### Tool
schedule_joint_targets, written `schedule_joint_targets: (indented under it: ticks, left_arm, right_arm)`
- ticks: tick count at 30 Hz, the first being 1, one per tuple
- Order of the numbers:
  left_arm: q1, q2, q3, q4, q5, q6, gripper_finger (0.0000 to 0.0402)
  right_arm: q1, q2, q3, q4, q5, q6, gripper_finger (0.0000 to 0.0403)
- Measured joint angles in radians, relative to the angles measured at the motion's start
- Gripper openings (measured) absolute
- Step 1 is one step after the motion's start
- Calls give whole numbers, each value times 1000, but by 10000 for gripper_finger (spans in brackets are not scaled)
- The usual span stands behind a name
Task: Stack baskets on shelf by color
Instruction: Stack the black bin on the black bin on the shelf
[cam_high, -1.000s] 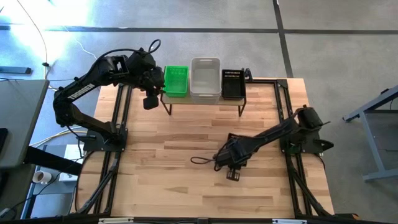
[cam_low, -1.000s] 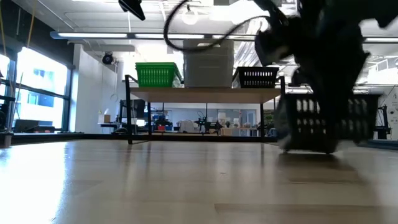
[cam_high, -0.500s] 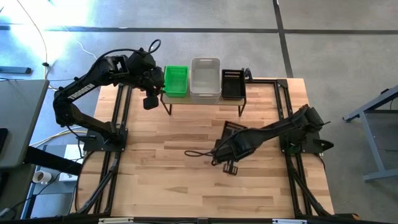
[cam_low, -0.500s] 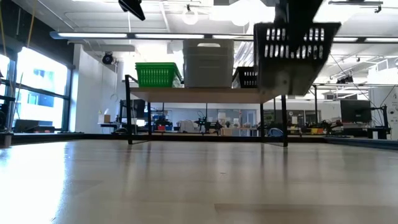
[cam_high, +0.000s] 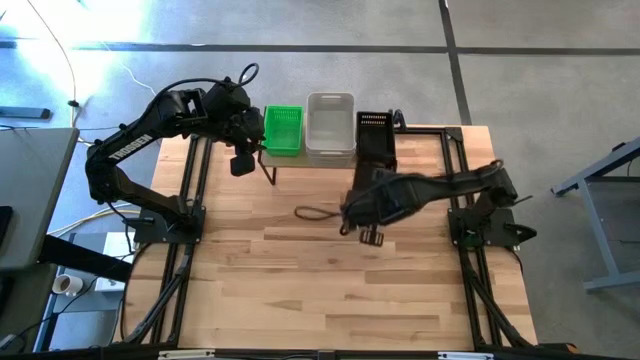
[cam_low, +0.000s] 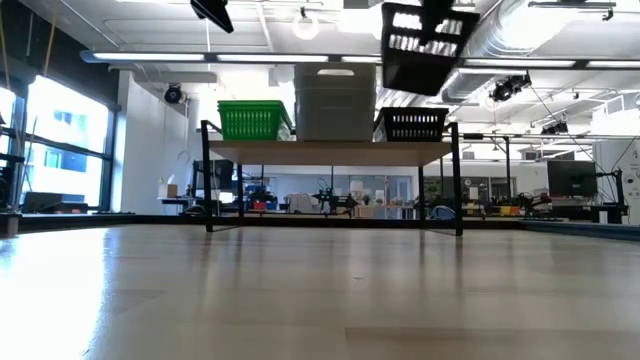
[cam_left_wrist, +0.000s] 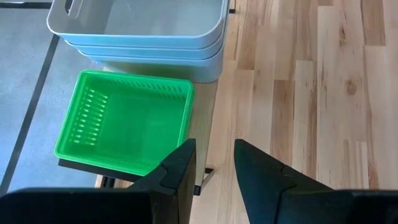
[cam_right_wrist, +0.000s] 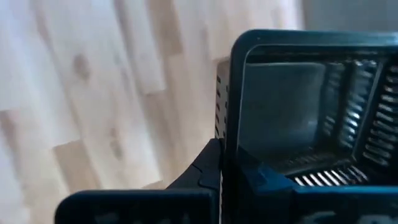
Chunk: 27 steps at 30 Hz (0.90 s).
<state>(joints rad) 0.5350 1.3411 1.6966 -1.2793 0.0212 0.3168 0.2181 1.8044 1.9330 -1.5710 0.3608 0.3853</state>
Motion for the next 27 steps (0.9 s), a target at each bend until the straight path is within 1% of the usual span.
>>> schedule_joint_targets:
  ticks: [6,12,17,20,23,27]
  left_arm:
    - [0,0,0,0,0,0,102]
    - [0,0,0,0,0,0,102]
    - [0,0,0,0,0,0,102]
    - [0,0,0,0,0,0,102]
    - [0,0,0,0,0,0,102]
    - [0,0,0,0,0,0,102]
  right_arm:
    - [-83,-1,100,-1,97,-133,0]
    - [-175,-18,168,0,124,-255,0]
    - [-256,-77,170,0,142,-322,0]
    - [-311,-111,171,0,145,-397,0]
    - [-375,-132,166,-1,127,-481,0]
    - [-468,-128,164,-1,16,-573,0]
